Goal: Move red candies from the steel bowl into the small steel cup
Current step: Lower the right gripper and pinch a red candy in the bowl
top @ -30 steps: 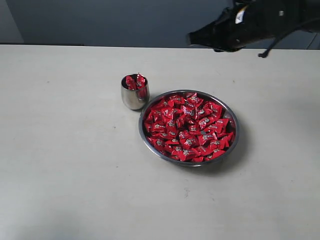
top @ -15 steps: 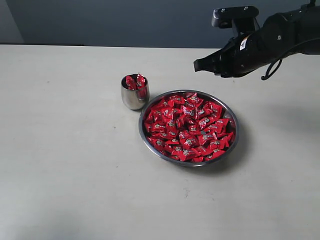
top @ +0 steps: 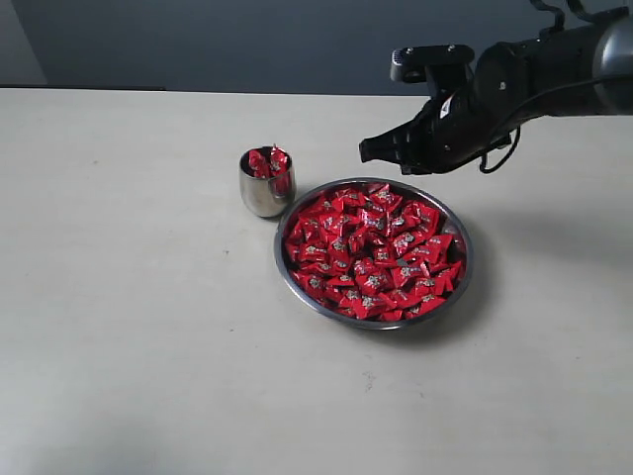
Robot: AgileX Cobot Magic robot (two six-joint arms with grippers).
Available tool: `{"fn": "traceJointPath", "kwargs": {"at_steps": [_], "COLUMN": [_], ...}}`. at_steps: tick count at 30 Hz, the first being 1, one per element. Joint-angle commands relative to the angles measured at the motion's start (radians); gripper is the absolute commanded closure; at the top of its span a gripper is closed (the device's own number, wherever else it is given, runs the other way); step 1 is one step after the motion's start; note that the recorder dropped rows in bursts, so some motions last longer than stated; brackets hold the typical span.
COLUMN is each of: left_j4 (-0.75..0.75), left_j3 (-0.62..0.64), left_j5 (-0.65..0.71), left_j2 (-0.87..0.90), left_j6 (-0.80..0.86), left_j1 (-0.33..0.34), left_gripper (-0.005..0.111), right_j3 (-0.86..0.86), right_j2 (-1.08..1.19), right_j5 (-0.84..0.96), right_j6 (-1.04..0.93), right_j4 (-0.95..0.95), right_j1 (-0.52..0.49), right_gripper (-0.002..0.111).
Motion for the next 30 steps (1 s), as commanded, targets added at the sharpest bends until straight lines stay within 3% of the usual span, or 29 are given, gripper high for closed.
{"fn": "traceJointPath", "kwargs": {"at_steps": [1, 10, 30], "left_j4": [-0.006, -0.006, -0.006], "left_j3": [0.005, 0.005, 0.005], "left_j5": [-0.01, -0.01, -0.01], "left_j2": [-0.005, -0.005, -0.005], "left_j6": [-0.001, -0.001, -0.001], "left_j1": [-0.005, -0.005, -0.005], "left_gripper": [0.106, 0.106, 0.106], "right_j3": [-0.091, -0.284, -0.315], "right_j2": [0.04, 0.151, 0.255], "right_j5": [0.094, 0.317, 0.355], "right_j6": [-0.029, -0.062, -0.062], "right_j4": [0.015, 0.014, -0.026], "right_j1": [0.024, 0.024, 0.024], "right_gripper": [0.108, 0.073, 0.073]}}
